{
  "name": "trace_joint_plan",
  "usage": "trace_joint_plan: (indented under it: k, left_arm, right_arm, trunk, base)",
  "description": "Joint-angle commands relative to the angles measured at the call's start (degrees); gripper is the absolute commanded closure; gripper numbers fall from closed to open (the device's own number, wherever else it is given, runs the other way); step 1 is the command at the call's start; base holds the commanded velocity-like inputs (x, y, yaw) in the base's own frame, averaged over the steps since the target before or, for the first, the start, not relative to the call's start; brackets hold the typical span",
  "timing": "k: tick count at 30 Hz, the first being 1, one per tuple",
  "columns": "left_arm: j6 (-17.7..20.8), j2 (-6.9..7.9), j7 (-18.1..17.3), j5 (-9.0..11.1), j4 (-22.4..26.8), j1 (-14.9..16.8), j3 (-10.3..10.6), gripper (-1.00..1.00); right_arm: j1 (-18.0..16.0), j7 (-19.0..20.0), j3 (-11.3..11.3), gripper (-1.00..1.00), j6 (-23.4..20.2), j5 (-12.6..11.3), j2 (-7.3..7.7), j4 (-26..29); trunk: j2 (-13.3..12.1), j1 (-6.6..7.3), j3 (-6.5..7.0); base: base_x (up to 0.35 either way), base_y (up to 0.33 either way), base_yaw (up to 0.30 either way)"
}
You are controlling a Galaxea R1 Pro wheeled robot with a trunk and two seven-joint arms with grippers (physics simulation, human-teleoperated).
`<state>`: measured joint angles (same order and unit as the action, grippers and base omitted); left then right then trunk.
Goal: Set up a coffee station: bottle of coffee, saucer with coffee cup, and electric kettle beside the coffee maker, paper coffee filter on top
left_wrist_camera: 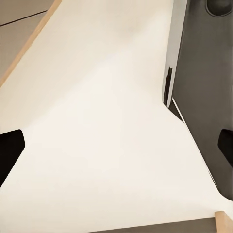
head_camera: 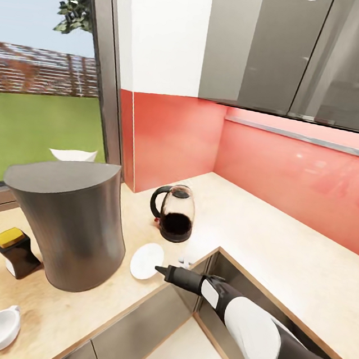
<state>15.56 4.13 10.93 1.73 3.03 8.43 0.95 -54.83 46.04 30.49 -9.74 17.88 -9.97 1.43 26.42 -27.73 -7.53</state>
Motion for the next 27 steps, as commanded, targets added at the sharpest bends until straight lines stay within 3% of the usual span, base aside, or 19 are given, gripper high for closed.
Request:
trace_joint_plan:
  k: [1,27]
  left_arm:
    - [0.3,0.0,0.1,0.2,0.1,0.0,0.1,-1.0]
    - [0.3,0.01,0.1,0.2,0.1,0.0,0.1,-1.0]
  right_arm:
    - [0.0,0.3,0.6,1.0,-0.6,0.2,-0.03,0.2]
    - [0.2,0.3,0.5,1.0,-0.6,0.2,-0.03,0.2]
  trunk:
    - [0.1,-0.03,-0.11]
    - [0.1,-0.03,-0.11]
  base:
    - [0.0,0.022,0.0]
    - [0.049,0.038,0.0]
